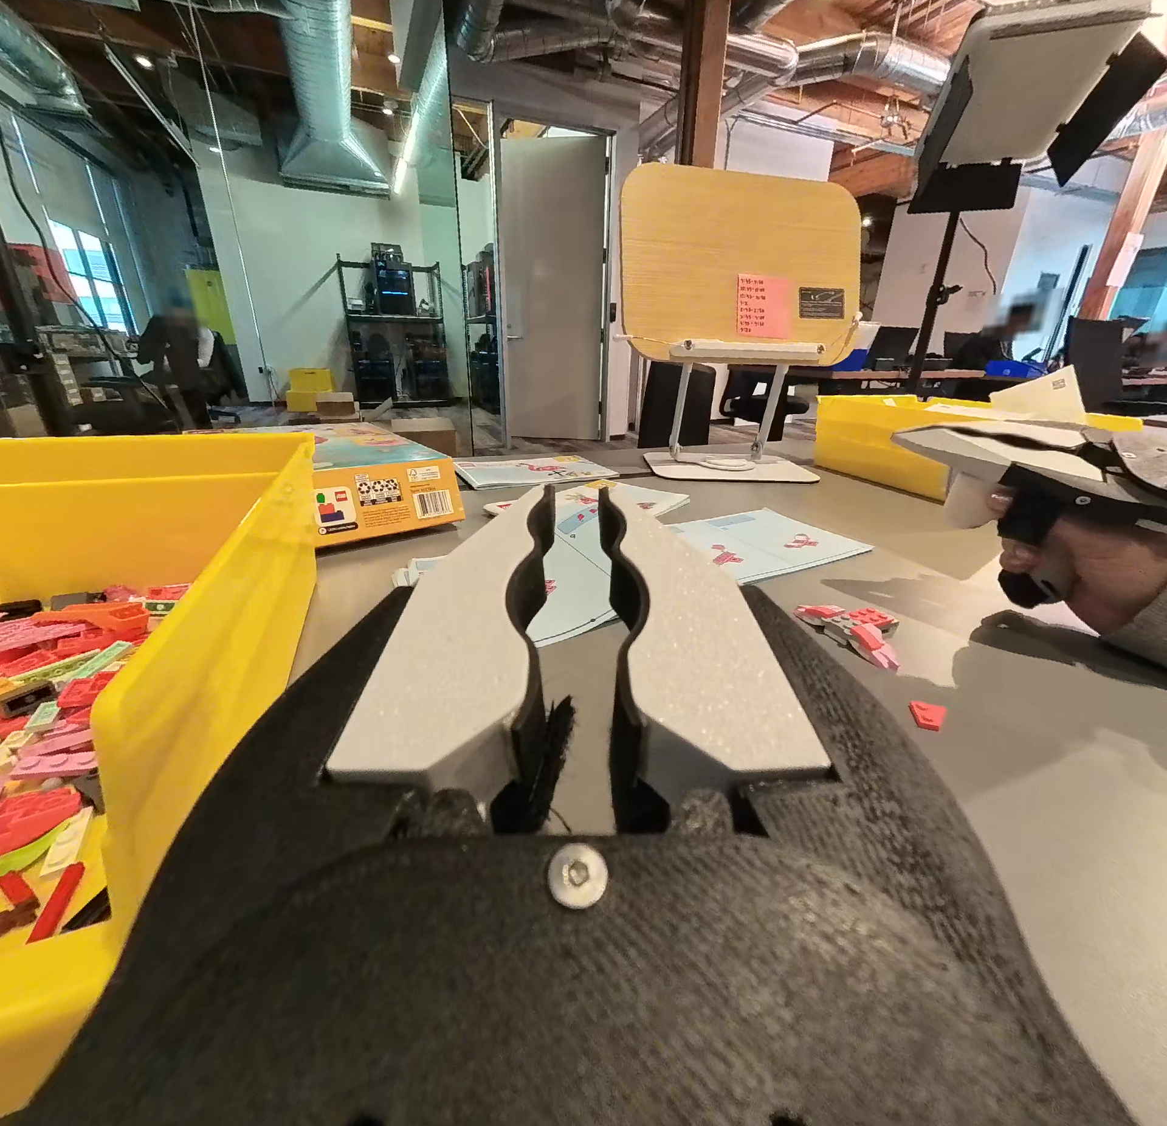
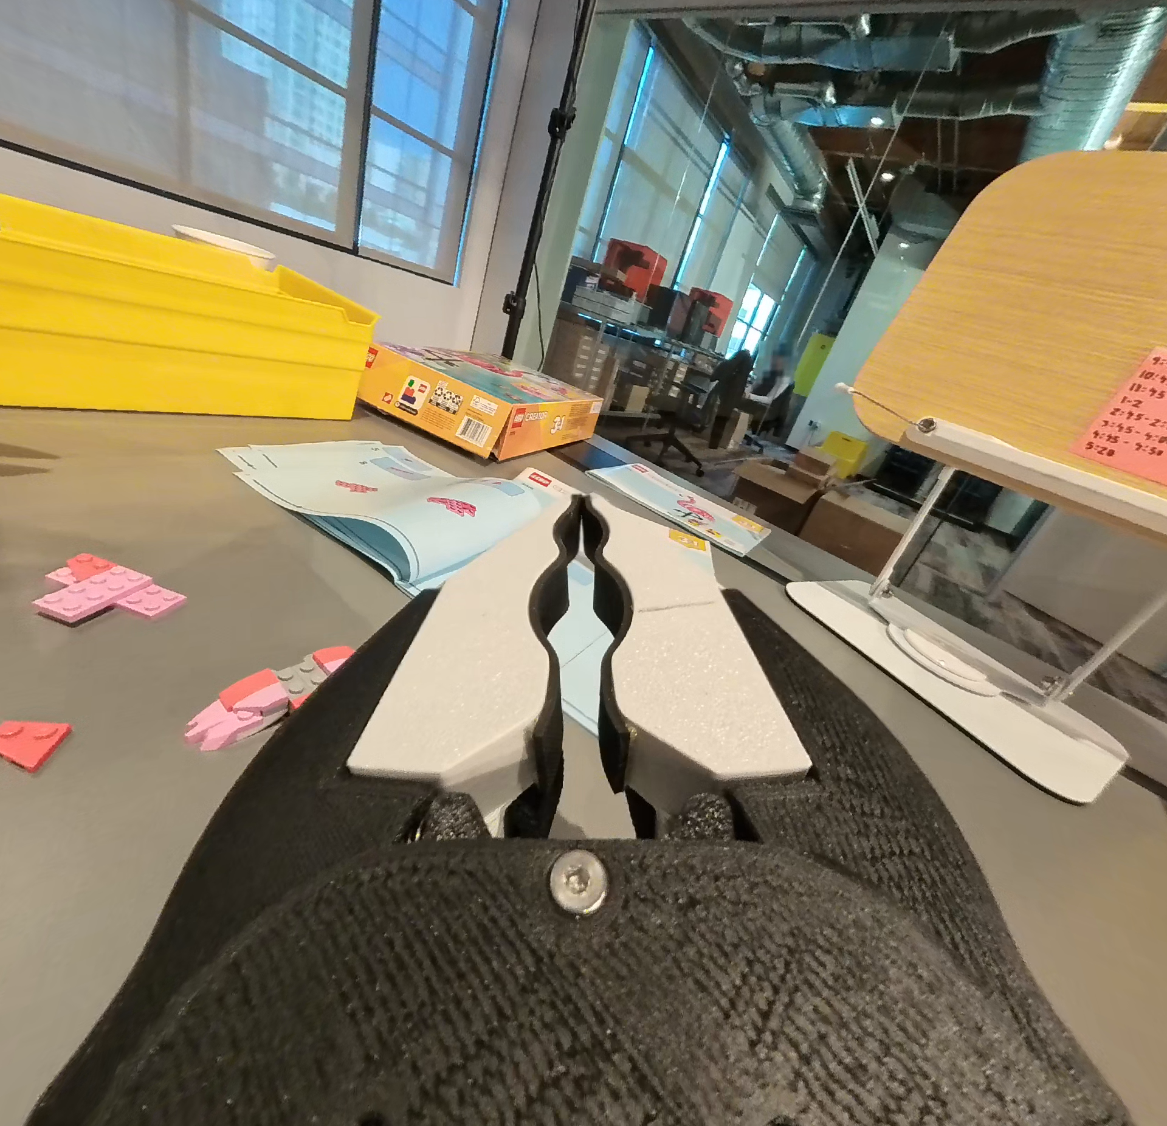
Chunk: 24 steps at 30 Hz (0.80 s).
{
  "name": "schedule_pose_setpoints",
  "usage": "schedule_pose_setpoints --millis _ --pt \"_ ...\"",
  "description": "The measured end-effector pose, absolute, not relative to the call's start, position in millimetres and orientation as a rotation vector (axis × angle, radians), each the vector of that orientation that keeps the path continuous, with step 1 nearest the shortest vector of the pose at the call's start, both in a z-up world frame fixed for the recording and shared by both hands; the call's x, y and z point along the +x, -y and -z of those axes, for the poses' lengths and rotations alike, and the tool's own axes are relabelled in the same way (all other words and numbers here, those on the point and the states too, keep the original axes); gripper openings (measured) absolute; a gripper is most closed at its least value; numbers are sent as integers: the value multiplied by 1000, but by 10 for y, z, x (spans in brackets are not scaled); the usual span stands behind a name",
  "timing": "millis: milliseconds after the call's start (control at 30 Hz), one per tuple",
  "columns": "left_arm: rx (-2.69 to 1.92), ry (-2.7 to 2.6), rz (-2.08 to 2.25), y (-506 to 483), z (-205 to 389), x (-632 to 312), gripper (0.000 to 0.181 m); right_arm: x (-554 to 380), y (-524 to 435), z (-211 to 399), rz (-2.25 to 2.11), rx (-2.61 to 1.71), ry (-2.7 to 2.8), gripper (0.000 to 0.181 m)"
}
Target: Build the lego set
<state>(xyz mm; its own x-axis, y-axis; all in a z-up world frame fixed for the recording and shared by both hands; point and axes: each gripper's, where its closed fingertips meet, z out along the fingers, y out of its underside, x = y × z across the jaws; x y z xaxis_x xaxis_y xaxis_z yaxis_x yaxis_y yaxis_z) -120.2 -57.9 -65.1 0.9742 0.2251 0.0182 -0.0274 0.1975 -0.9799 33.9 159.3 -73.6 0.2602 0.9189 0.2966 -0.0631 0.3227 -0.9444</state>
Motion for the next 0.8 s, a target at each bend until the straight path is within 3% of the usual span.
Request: schedule_pose_setpoints --millis 800 --pt "-1352 174 -166 592 639 -1204 12 290 -1552 806 -855 -1021 1134 0"
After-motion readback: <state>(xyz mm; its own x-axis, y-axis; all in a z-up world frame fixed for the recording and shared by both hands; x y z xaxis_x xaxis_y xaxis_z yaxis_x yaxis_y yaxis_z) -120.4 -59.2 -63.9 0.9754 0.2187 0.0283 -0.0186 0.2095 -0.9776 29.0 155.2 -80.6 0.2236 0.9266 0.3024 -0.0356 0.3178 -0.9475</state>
